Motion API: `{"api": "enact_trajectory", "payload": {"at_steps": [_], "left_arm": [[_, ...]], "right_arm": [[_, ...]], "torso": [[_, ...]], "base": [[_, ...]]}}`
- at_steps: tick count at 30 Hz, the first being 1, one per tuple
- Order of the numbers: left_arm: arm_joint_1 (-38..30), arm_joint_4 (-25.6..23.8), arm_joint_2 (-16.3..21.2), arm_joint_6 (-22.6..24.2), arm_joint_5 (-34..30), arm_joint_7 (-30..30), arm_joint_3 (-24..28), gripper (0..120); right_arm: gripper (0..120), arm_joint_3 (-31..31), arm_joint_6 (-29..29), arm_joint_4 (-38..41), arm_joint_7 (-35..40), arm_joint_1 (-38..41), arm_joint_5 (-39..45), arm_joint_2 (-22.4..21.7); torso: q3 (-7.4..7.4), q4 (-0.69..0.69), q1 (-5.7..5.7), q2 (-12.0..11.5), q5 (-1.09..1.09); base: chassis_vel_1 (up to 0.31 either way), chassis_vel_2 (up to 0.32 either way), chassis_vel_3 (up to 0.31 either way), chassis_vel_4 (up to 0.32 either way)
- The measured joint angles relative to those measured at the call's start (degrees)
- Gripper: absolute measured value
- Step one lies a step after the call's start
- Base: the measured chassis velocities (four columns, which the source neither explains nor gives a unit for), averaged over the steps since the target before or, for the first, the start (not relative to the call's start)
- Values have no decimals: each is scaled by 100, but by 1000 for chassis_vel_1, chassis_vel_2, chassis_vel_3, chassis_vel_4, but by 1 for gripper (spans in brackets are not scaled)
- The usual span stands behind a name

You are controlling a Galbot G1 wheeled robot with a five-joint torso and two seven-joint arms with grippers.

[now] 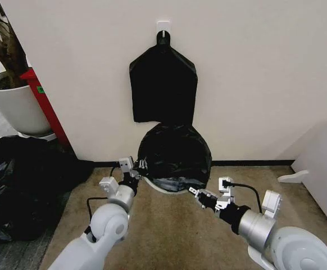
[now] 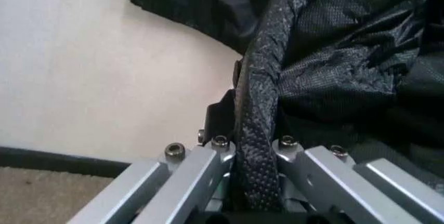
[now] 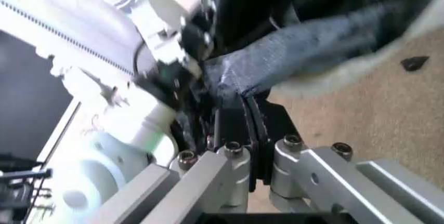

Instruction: Place the garbage bag over the trash bin.

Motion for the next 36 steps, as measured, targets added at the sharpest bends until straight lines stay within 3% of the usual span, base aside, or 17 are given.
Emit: {"api": "enact_trajectory", "payload": {"at_steps": [8, 21, 31, 34, 36], "left_arm": [[-454, 22, 84, 206, -329, -6, 76, 2], [-356, -186, 20, 371, -293, -157, 173, 2], [-246, -236, 23, 446, -291, -262, 162, 2], [-282, -147, 39, 436, -361, -265, 49, 2], [-348, -53, 28, 424, -587, -324, -65, 2]], "right_arm": [[0, -154, -9, -870, -772, 238, -780, -314], [0, -295, 341, -2194, -1130, 411, -1812, -10], [0, -123, 476, -2358, -1128, 356, -2065, -57], [1, -33, 642, -2224, -1301, 163, -2517, -84], [10, 17, 1103, -2232, -1814, -7, -3061, -102]], "torso": [[0, 1, 0, 0, 0], [0, 0, 0, 0, 0], [0, 1, 0, 0, 0], [0, 0, 0, 0, -1], [0, 0, 0, 0, -1]], "base": [[0, 0, 0, 0], [0, 0, 0, 0], [0, 0, 0, 0], [0, 0, 0, 0], [0, 0, 0, 0]]}}
